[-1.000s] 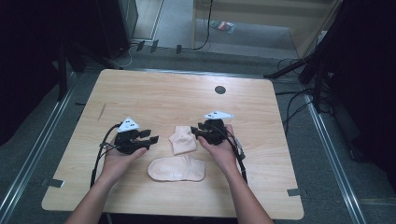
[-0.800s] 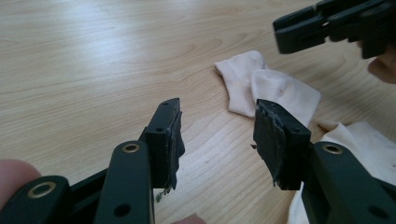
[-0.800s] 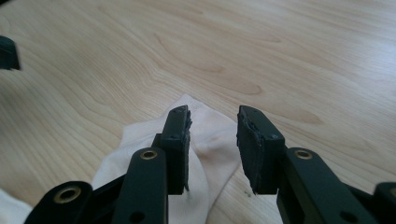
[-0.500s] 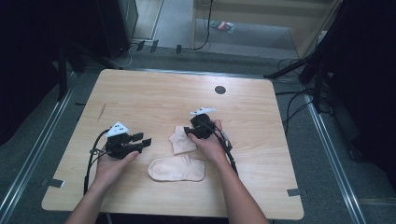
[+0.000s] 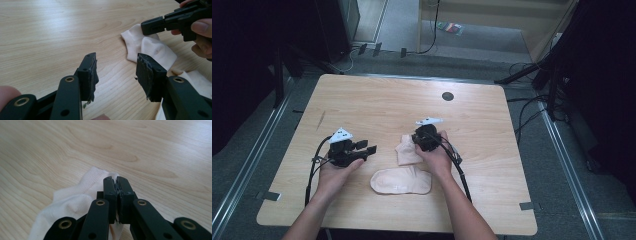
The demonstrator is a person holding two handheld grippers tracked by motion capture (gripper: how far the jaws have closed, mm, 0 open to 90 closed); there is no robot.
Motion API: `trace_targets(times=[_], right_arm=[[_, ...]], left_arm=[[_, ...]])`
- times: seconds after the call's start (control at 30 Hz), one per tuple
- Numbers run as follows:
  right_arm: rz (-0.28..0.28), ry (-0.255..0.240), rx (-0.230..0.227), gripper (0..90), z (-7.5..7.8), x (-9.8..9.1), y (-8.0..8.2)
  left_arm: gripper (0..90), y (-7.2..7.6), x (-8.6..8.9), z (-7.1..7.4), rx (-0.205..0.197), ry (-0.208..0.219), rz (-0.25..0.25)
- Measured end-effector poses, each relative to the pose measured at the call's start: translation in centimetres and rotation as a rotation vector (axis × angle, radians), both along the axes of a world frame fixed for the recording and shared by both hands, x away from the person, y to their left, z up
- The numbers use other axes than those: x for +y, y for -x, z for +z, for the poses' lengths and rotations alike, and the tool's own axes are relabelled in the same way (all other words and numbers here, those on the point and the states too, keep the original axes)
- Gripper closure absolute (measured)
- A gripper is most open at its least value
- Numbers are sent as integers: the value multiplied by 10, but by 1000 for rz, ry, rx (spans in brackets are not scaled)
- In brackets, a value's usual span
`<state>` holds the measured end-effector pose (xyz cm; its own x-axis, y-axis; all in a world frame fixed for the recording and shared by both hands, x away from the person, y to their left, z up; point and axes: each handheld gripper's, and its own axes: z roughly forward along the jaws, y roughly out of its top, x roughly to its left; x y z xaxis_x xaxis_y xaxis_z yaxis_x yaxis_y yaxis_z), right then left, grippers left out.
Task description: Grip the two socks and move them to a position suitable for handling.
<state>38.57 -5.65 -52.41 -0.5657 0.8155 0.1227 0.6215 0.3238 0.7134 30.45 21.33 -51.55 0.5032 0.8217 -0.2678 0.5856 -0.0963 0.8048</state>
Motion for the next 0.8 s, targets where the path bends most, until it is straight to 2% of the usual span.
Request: trace_targets(times=[0.03, 0.07, 0.1, 0.13, 0.23, 0.33, 0.37, 0.4, 0.43, 0.47, 0.5, 0.6, 0.63, 0.73, 0.8], right_arm=[[0, 0, 0, 881, 0, 0, 0], [-25, -32, -1, 881, 5, -5, 2], [-25, -32, -1, 881, 5, -5, 2], [-33, -70, -7, 881, 10, -10, 5], [-34, -69, -25, 880, 13, -12, 7], [-41, -84, -29, 880, 14, -15, 10], [-41, -84, -29, 880, 14, -15, 10], [-43, -84, -30, 880, 14, -15, 12], [-45, -85, -33, 880, 14, -16, 12], [-46, -88, -31, 879, 14, -16, 13], [-46, -88, -31, 879, 14, -16, 13], [-45, -99, -35, 878, 15, -17, 15], [-45, -99, -35, 878, 15, -17, 15], [-43, -108, -43, 878, 18, -18, 16], [-48, -119, -49, 878, 20, -20, 16]], left_arm=[[512, 0, 0, 0, 0, 0, 0], [510, -2, -7, 2, -4, -6, -10], [507, -2, -7, 2, -4, -6, -10], [504, -4, -18, 3, -4, -19, -29], [493, -7, -28, 4, 1, -24, -46], [486, -19, -54, 2, 24, -21, -73], [484, -19, -54, 2, 24, -21, -73], [482, -23, -67, -1, 40, -19, -91], [478, -23, -67, -1, 40, -19, -91], [476, -26, -79, -4, 53, -22, -107], [473, -26, -79, -4, 53, -22, -107], [472, -30, -97, -10, 75, -27, -129], [477, -30, -97, -10, 75, -27, -129], [545, -32, -104, -12, 89, -29, -128], [691, -33, -108, -8, 91, -43, -113]])
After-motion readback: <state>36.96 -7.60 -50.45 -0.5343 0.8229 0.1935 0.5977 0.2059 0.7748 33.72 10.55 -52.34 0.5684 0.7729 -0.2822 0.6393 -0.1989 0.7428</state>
